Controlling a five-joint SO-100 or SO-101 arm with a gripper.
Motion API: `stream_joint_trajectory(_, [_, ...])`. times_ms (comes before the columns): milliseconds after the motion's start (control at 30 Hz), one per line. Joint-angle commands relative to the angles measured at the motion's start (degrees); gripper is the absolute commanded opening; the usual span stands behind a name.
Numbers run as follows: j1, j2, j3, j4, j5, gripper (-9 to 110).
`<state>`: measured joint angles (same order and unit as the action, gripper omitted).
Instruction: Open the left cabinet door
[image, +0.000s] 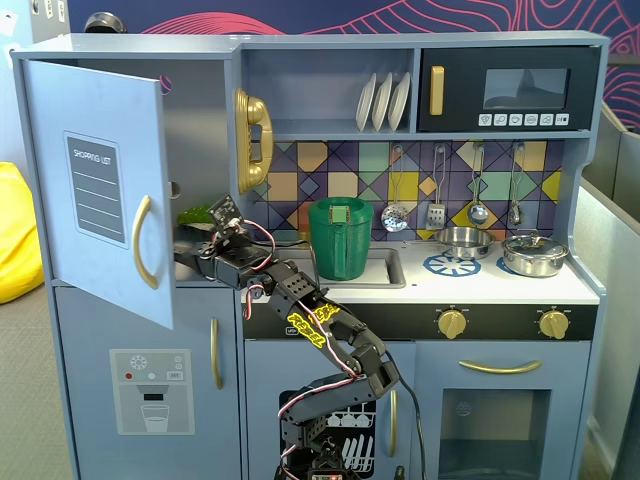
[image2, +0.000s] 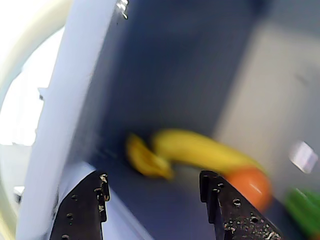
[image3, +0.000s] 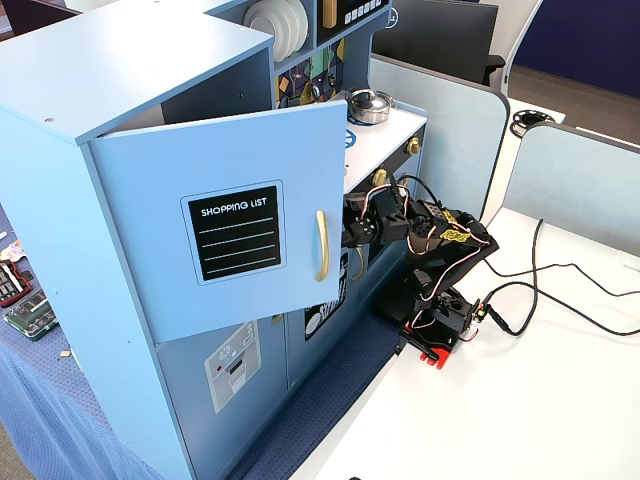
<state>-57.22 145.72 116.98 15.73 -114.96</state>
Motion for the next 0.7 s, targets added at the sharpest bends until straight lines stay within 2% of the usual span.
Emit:
stream_joint_trajectory(0, [-4.48,-0.97,-1.58,-3.6,-1.32,15])
stream_joint_trajectory(133, [-5.45,-0.7,-0.97,-3.6,-1.85,15])
stream_joint_trajectory(233, [-1.85,-0.18,-0.35,-3.6,0.44,14])
stream_joint_trajectory(467, [24.35,4.66,8.26,0.44,15.47,16])
stream_joint_trajectory(667, [42.36,10.37,18.72,14.41,23.55,14])
